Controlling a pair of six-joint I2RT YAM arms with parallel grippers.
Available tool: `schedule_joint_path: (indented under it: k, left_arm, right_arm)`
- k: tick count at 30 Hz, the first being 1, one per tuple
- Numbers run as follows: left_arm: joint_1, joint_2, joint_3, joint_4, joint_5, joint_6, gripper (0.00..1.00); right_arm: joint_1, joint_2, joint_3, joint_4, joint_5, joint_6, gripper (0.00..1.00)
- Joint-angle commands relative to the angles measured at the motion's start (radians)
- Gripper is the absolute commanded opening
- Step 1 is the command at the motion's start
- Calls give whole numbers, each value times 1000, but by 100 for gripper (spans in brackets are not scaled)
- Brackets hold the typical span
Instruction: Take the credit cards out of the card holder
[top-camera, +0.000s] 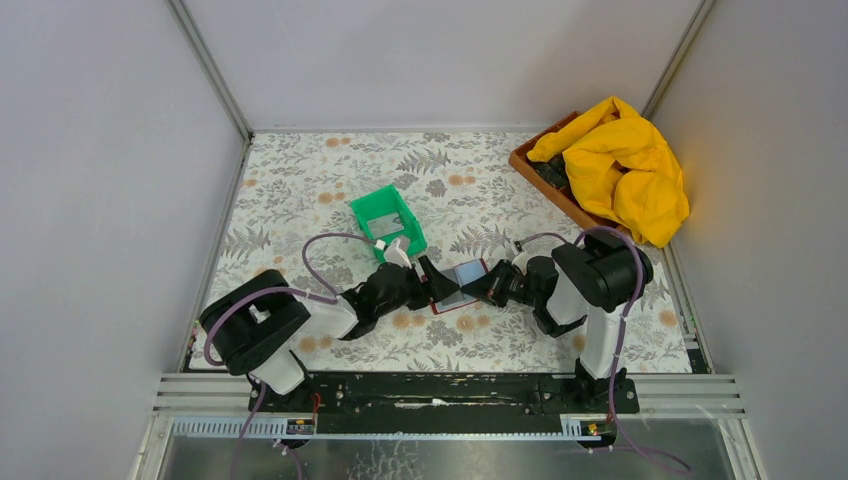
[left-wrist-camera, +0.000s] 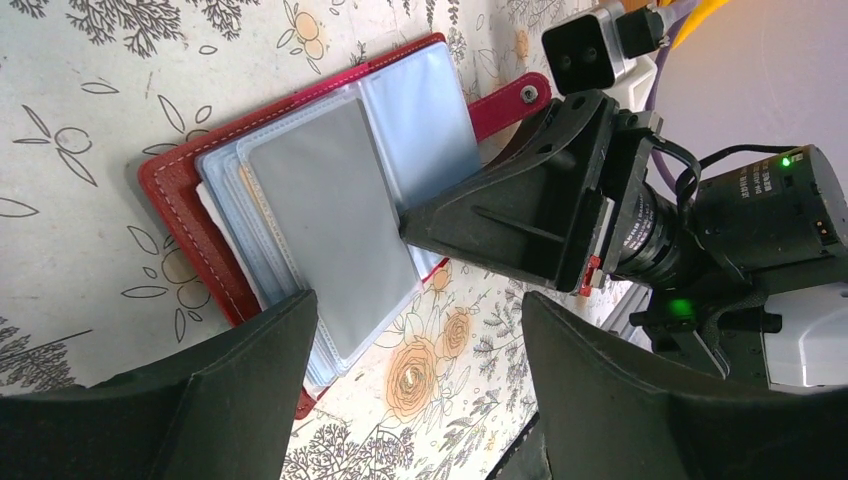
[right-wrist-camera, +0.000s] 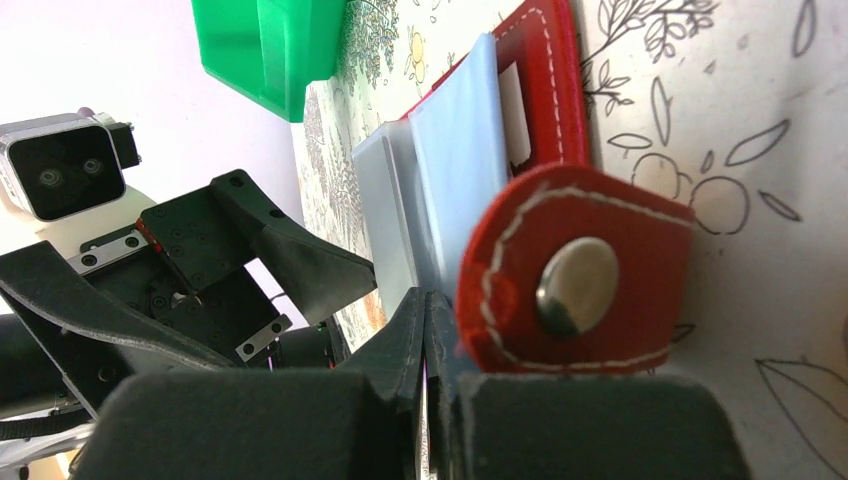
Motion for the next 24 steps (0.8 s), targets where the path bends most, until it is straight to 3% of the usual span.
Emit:
schedule_joint_path:
  k: [1, 24]
  left_arm:
    - [-13, 22, -8, 84, -21, -19, 82]
    - [-46, 8, 95, 62, 18, -18, 82]
  right_arm:
    - [13, -22, -7, 2, -59, -18, 0]
    - [13, 25, -14, 46, -81, -13, 0]
